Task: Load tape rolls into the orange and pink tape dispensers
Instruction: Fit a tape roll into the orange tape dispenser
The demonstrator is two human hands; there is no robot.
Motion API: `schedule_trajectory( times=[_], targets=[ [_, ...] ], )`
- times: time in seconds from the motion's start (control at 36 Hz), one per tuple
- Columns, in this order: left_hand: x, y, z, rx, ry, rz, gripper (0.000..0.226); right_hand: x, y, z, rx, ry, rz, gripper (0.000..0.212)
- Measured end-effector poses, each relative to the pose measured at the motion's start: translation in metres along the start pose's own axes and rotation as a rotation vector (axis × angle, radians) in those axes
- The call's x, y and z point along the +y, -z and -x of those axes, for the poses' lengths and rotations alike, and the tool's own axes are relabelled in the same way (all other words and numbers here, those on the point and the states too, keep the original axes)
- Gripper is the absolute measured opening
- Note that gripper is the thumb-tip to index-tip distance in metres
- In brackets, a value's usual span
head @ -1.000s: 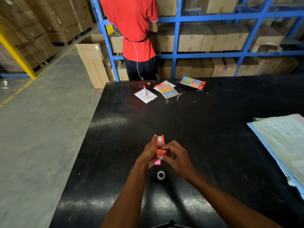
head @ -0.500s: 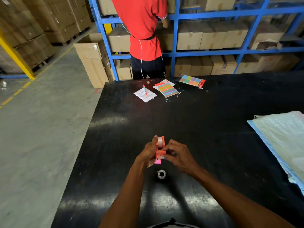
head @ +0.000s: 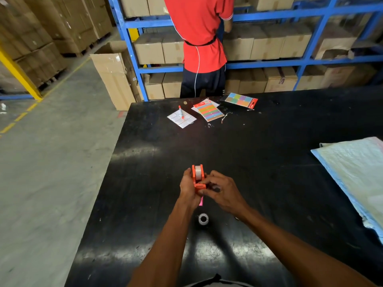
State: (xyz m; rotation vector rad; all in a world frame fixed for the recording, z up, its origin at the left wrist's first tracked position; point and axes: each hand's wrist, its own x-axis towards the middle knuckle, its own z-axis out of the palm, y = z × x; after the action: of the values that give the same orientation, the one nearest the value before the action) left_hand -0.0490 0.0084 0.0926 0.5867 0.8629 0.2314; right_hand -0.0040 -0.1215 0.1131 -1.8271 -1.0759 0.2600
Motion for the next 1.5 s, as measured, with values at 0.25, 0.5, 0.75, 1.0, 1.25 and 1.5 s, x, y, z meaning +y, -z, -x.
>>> schedule_trajectory(
  times=[0.25,0.5,0.75,1.0,1.25,1.5],
  targets=[
    [0.005,0.012,-0.005,-0.083,0.028,-0.052,0.048,0.002,0.01,-0.006,-0.07,0.029,-0.008,0.023],
    [0.004,0.005,-0.001,-0.01,-0.113,-0.115,0.052,-0.004,0.023,-0.025,0.077,0.078,0.05,0.009],
    [-0.003,0.006,0.007,-0.028,-0.133,-0.223,0.061,-0.007,0.035,-0.047,-0.238,0.084,0.576,0.054],
    [-0.005,0.01,0.006,-0.066,-0.149,-0.237,0.054,-0.012,0.038,-0.049,-0.191,0.146,0.601,0.031],
    [-0.009,0.007,0.005,-0.025,-0.128,-0.207,0.051,-0.02,0.039,-0.049,-0.139,0.222,0.621,0.013],
    [0.0,0.01,-0.002,0.069,-0.133,-0.106,0.045,-0.039,0.036,-0.035,-0.05,0.369,0.578,0.006]
  ],
)
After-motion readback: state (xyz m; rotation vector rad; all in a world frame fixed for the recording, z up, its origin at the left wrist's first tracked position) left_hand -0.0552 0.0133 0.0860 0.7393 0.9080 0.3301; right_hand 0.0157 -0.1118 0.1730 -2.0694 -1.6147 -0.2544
